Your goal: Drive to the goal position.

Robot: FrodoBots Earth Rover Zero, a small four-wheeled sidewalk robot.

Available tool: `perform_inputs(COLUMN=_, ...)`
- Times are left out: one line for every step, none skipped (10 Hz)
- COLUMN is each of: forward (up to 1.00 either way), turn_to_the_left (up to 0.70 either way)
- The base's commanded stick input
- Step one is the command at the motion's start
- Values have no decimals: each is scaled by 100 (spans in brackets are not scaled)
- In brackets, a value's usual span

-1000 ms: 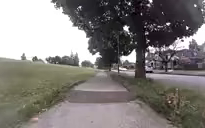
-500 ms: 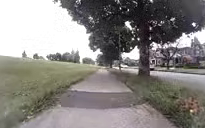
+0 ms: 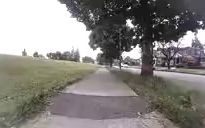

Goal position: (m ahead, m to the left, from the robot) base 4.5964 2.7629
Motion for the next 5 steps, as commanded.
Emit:
perform_inputs(forward=70, turn_to_the_left=0)
perform_inputs(forward=70, turn_to_the_left=0)
perform_inputs(forward=70, turn_to_the_left=0)
perform_inputs(forward=70, turn_to_the_left=0)
perform_inputs(forward=70, turn_to_the_left=0)
